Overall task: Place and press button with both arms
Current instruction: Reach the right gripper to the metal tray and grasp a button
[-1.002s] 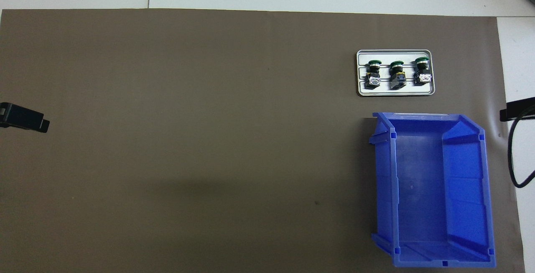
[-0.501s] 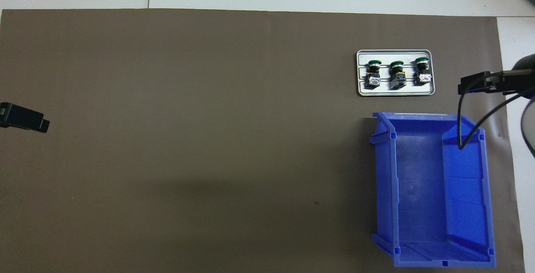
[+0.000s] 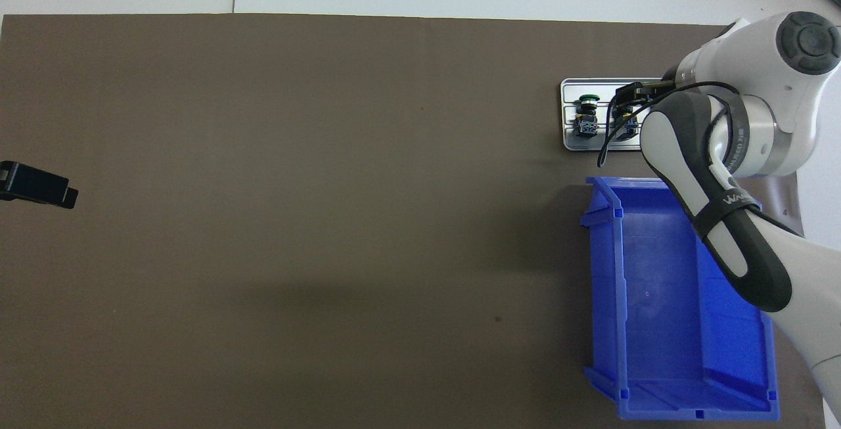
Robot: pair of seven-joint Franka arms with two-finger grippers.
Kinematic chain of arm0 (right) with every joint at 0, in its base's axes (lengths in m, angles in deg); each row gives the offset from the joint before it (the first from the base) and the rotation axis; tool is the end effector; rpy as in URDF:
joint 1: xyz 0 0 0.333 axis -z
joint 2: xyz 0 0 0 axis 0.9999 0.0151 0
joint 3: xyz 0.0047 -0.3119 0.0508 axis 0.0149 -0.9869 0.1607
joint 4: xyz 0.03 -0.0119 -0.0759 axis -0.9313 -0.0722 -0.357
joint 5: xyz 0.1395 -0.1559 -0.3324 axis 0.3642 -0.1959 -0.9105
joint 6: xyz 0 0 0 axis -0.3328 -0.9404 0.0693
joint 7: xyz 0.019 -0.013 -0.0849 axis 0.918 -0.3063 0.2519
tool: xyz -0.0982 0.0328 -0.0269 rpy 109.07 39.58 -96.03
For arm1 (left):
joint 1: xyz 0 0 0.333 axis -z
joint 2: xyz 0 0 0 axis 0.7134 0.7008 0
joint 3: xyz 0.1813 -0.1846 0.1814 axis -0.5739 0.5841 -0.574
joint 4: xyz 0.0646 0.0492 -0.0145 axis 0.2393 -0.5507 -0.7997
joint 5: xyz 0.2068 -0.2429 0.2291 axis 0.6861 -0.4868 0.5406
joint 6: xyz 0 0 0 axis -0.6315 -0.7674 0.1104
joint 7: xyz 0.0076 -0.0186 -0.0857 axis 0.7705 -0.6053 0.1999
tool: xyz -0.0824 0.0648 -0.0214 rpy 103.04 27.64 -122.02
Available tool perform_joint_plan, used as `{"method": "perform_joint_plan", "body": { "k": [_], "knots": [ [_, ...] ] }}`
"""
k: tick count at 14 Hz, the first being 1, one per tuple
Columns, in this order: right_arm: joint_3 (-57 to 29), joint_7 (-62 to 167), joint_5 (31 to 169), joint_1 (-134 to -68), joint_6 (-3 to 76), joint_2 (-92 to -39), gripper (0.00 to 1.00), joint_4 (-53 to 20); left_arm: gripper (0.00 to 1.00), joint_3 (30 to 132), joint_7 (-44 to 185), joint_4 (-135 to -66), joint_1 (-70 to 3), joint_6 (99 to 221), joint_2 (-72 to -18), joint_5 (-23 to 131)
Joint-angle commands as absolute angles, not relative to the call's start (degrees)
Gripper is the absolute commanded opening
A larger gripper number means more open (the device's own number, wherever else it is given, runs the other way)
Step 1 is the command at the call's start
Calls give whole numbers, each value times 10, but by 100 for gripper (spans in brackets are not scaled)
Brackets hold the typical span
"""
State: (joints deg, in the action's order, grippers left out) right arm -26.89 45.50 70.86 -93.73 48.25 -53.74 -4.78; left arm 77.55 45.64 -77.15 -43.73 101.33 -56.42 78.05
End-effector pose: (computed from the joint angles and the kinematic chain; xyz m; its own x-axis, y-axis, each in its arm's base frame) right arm 0.6983 -0.0032 0.3757 0.9846 -0.0035 0.1751 -0.0078 -0.9997 0.0240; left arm 0.5277 -0.0191 0.6569 0.9768 -0.2014 -0.0724 -0.1992 -0.9793 0.0369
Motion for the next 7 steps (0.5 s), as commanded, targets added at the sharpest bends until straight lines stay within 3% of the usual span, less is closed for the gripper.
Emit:
{"method": "perform_joint_plan", "body": {
  "k": [1, 7],
  "knots": [
    [-260, 453, 729, -927, 504, -506, 100, -36, 100, 780, 460, -778, -444, 1008, -574, 787],
    [-259, 510, 735, -923, 549, -497, 100, -79, 100, 780, 460, -778, -444, 1008, -574, 787]
  ]
}}
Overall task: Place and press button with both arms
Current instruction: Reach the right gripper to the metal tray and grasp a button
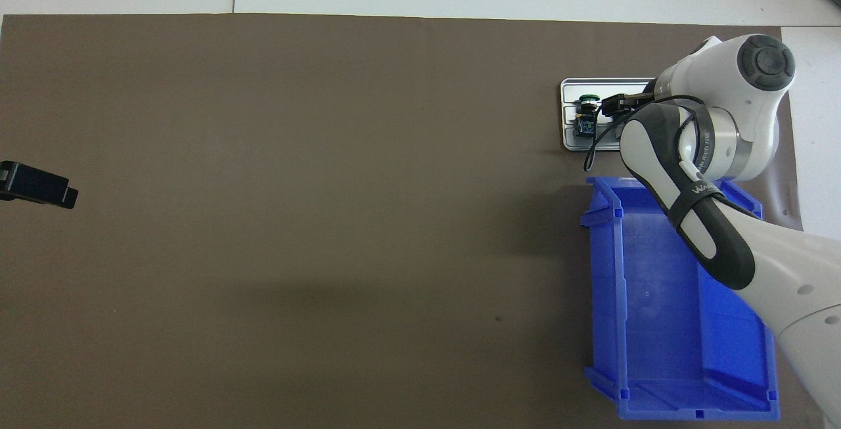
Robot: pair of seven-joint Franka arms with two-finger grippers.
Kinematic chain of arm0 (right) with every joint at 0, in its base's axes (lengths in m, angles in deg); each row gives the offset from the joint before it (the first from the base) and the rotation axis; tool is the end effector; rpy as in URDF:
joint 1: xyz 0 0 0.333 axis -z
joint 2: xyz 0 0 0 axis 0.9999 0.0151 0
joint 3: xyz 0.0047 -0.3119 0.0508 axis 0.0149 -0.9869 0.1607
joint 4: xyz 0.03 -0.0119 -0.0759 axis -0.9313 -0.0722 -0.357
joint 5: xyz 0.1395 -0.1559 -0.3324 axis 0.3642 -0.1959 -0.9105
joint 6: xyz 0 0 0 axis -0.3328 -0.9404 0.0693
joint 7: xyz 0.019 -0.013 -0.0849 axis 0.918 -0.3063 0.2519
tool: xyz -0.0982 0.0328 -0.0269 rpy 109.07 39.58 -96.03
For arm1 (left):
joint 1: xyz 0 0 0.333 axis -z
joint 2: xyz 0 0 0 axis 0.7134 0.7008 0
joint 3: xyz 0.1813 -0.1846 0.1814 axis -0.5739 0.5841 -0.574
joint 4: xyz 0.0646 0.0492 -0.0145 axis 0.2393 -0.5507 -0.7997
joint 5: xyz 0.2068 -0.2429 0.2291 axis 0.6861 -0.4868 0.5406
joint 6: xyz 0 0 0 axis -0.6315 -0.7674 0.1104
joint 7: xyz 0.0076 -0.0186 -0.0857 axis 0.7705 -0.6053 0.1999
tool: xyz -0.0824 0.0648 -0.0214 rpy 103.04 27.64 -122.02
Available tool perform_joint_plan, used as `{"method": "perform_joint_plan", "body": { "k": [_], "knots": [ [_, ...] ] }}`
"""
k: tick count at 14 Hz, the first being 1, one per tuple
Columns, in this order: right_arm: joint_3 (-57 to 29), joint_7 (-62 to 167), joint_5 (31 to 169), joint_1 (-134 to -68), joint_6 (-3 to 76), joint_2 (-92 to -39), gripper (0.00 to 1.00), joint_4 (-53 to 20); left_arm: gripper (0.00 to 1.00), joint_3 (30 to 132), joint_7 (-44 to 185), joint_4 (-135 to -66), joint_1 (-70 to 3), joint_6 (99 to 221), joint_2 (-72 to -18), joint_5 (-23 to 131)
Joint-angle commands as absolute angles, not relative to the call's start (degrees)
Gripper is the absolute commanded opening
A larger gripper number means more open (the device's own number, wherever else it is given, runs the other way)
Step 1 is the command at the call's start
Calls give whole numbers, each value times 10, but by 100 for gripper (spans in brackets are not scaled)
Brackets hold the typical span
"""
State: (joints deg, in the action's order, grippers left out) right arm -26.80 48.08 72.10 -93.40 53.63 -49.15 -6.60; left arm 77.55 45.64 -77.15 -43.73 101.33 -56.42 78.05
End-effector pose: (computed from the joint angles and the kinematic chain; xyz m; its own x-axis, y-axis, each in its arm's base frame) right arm 0.7007 -0.0064 0.3146 0.9873 0.0242 0.1573 0.0212 -0.9996 0.0208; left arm 0.5277 -0.0191 0.6569 0.9768 -0.2014 -0.0724 -0.1992 -0.9793 0.0369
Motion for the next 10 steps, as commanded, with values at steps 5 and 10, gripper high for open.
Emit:
{"method": "perform_joint_plan", "body": {
  "k": [5, 10],
  "knots": [
    [-260, 520, 743, -926, 551, -494, 100, -91, 100, 780, 460, -778, -444, 1008, -573, 787],
    [-260, 531, 743, -922, 591, -494, 89, -109, 100, 780, 460, -778, -444, 1008, -573, 787]
  ]
}}
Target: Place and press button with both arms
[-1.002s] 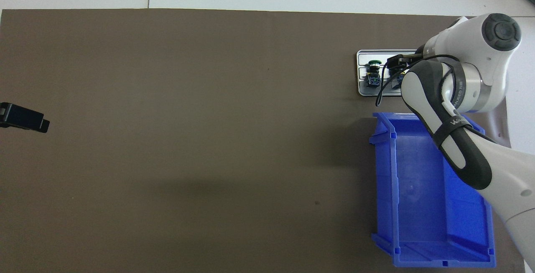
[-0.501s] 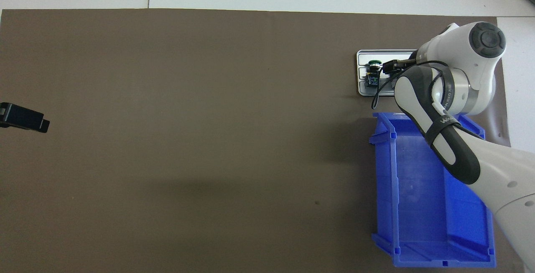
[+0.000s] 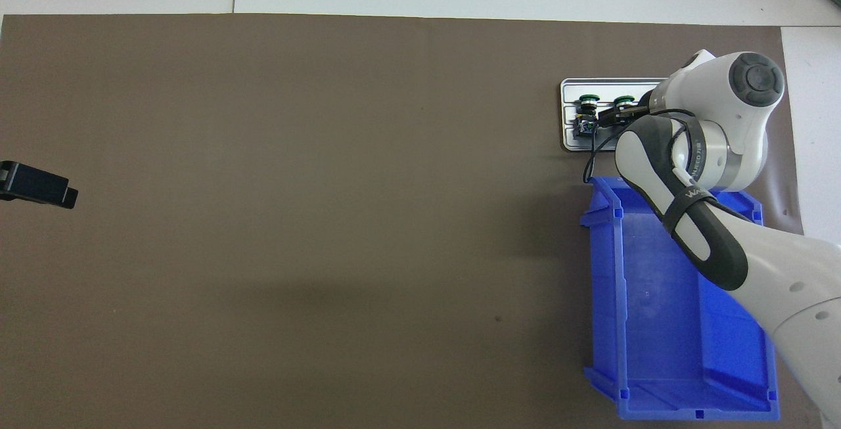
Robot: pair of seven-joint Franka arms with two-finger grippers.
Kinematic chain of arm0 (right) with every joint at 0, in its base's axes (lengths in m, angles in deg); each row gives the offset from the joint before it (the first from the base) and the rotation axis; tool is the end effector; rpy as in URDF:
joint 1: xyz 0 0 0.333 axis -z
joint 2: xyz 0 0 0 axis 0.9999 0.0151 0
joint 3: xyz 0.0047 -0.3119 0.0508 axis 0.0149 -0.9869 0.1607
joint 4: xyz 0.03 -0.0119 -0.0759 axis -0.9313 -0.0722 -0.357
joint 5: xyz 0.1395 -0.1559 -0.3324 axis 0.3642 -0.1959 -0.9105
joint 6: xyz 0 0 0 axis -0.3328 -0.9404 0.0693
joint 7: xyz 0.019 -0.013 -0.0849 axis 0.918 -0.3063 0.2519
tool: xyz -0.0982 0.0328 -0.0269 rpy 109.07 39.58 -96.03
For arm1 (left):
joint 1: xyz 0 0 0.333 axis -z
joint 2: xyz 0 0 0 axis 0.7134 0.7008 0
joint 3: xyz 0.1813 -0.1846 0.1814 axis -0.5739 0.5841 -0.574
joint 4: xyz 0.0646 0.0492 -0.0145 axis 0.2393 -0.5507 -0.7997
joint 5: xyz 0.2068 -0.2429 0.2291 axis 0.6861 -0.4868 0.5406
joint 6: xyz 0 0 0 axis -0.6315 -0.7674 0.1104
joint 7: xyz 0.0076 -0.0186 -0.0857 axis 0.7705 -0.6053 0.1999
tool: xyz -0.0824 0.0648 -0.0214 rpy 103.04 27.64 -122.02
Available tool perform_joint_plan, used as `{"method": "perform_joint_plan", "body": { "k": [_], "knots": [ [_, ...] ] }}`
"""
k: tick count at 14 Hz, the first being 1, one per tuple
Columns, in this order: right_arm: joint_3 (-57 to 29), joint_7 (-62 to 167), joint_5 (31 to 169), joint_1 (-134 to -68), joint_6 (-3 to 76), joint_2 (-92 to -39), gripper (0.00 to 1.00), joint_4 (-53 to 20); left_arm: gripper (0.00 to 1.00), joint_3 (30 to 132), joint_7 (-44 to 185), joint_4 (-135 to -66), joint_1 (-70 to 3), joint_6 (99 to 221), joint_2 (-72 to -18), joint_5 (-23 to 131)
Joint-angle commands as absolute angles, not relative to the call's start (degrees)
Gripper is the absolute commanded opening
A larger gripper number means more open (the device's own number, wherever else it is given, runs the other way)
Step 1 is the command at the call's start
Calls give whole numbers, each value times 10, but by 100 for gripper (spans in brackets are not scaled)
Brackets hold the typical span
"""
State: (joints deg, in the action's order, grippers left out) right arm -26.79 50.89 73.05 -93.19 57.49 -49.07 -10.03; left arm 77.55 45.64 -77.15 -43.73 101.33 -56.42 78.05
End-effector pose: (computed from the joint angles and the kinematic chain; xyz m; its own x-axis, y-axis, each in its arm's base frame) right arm 0.6914 -0.0102 0.2931 0.9850 0.0556 0.1635 0.0534 -0.9984 0.0181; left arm 0.5277 -0.0191 0.6569 0.9768 -0.2014 -0.0724 -0.1992 -0.9793 0.0369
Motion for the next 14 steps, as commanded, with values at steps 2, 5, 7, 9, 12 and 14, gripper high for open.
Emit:
{"method": "perform_joint_plan", "body": {
  "k": [2, 5, 7, 9, 12, 14],
  "knots": [
    [-260, 530, 742, -922, 595, -488, 79, -108, 100, 780, 459, -778, -444, 1008, -573, 787],
    [-259, 531, 742, -922, 595, -488, 69, -106, 100, 780, 459, -778, -444, 1008, -573, 787],
    [-259, 530, 742, -922, 595, -488, 64, -104, 100, 780, 459, -778, -444, 1008, -573, 787],
    [-260, 530, 742, -922, 595, -488, 54, -102, 100, 780, 459, -778, -444, 1008, -573, 787],
    [-259, 523, 748, -921, 595, -488, 0, -99, 100, 780, 460, -778, -444, 1008, -574, 787],
    [-260, 503, 764, -927, 585, -488, 0, -86, 100, 780, 459, -778, -444, 1008, -574, 787]
  ]
}}
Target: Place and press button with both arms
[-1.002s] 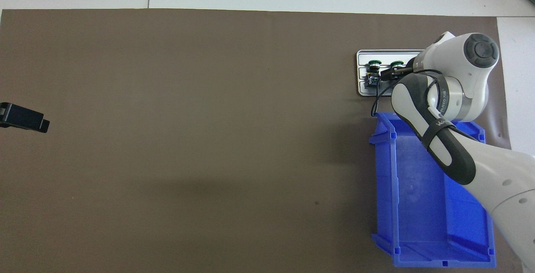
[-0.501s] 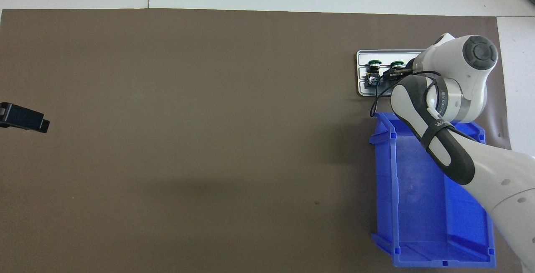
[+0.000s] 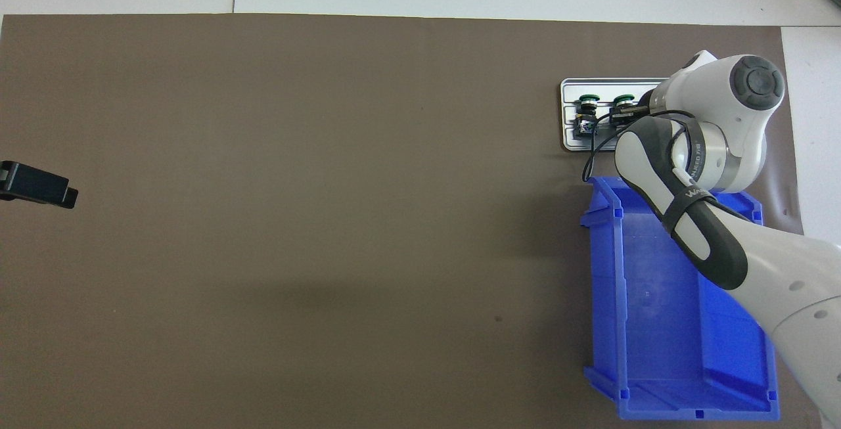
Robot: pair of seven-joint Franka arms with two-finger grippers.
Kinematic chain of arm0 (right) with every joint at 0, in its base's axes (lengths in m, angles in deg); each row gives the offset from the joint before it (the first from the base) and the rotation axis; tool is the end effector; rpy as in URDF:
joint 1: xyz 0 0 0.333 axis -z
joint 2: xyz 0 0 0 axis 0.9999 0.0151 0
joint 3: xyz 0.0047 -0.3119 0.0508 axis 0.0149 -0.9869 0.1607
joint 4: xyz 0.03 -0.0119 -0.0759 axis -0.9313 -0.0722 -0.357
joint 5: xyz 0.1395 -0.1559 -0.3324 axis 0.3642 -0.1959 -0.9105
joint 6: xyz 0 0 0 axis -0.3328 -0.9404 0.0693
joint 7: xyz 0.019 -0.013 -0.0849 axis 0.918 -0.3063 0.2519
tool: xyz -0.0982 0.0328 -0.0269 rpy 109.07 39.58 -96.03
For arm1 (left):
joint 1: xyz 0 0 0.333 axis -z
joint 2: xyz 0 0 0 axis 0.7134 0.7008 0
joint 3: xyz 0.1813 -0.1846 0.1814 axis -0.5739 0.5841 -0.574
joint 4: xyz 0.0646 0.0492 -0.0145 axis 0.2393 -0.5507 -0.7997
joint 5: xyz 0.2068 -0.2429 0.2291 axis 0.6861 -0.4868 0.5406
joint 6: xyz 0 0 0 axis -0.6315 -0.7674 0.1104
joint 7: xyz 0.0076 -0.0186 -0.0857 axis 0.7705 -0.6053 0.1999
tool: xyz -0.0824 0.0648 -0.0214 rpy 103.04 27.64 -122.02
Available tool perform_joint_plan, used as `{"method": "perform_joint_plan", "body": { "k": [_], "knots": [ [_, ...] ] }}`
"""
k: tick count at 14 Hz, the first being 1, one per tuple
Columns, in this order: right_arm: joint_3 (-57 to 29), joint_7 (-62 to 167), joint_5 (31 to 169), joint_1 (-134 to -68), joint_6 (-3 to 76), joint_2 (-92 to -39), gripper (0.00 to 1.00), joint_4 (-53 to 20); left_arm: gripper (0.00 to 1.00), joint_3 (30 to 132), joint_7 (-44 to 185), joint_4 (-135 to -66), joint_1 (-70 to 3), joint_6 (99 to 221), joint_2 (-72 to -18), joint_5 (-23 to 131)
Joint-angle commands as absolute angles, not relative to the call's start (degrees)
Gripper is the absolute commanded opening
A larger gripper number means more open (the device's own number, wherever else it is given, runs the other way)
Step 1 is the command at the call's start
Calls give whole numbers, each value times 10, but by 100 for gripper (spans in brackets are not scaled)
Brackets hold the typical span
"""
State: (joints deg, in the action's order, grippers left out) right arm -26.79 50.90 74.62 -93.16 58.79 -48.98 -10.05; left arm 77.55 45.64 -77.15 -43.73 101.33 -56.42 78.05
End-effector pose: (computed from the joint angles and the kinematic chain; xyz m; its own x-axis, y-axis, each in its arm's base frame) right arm 0.6933 -0.0106 0.2942 0.9820 0.0347 0.1859 0.0355 -0.9994 -0.0008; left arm 0.5277 -0.0191 0.6569 0.9768 -0.2014 -0.0724 -0.1992 -0.9793 0.0369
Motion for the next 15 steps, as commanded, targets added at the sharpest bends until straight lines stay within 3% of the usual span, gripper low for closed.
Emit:
{"method": "perform_joint_plan", "body": {
  "k": [1, 9, 15],
  "knots": [
    [-262, 483, 762, -929, 573, -492, 0, -76, 100, 780, 459, -778, -444, 1008, -574, 787],
    [-258, 188, 735, -940, 319, -512, 0, 107, 100, 780, 459, -778, -444, 1008, -573, 787],
    [-260, -159, 736, -1036, 285, -525, 0, 137, 100, 780, 460, -778, -444, 1008, -573, 787]
  ]
}}
